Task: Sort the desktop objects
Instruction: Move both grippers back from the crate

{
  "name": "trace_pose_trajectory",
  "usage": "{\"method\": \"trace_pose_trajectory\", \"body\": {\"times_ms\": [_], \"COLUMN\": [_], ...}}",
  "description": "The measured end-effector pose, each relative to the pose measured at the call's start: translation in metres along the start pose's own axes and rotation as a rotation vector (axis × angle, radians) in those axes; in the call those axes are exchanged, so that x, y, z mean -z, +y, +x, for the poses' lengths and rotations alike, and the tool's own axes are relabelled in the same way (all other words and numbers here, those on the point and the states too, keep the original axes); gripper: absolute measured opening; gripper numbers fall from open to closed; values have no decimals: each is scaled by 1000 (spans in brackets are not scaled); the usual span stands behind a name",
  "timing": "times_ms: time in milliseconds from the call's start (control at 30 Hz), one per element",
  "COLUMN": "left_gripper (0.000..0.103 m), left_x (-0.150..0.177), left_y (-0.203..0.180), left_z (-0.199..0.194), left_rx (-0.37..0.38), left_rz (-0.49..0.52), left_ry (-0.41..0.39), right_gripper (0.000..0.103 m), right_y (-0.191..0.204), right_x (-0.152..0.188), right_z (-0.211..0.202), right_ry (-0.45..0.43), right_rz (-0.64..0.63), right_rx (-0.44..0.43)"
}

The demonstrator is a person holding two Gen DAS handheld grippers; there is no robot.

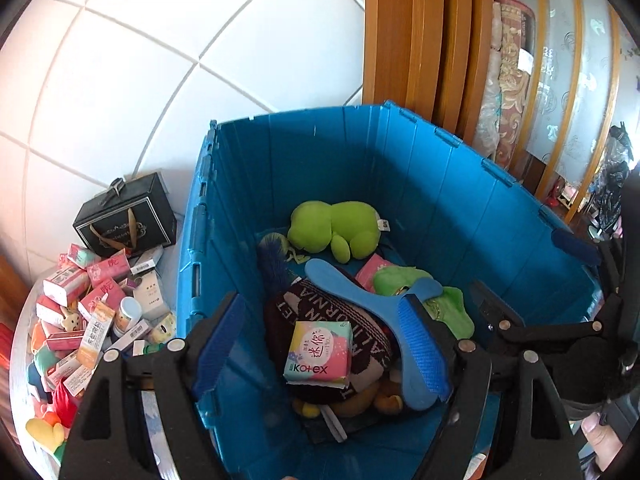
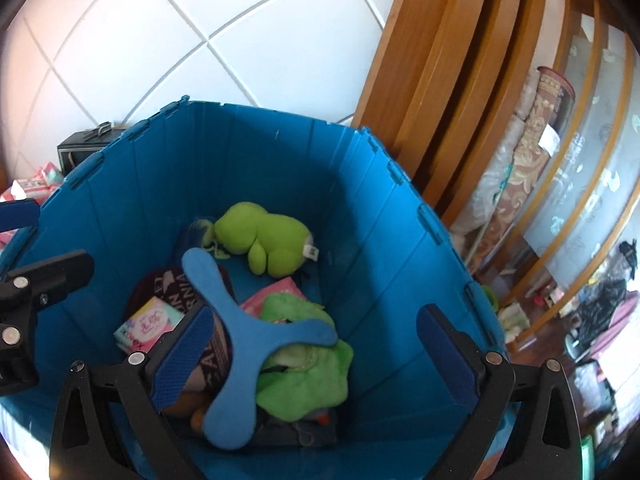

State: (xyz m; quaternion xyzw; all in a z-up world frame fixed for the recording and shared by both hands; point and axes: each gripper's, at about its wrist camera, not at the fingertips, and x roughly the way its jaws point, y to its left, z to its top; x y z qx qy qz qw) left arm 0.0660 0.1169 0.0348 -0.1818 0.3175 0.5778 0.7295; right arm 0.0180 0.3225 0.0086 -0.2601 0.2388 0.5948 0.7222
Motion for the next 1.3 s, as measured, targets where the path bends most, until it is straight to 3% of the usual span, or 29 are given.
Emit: {"method": "trace_pose_trajectory", "body": {"times_ms": [267,367,533,1300], "left_gripper": [79,79,79,79], "left_x": [23,34,48,78], "left_y": [8,11,18,56], "left_z": [-37,-49,-69,-118], "left_rx": [-27,-67,-51,4], "left_rz": [-14,-13,-6,-12], "left_ry": [-112,-137,-173,-204], "right_gripper": [103,103,103,103], "right_y": [0,4,12,50], "right_x": [21,29,41,56], "right_z": [-30,-46,-73,-128], "right_ry": [-14,-42,-112,-139], "right_rz": [25,46,77,139], "right_rx": [-30,-25,-12,13]}}
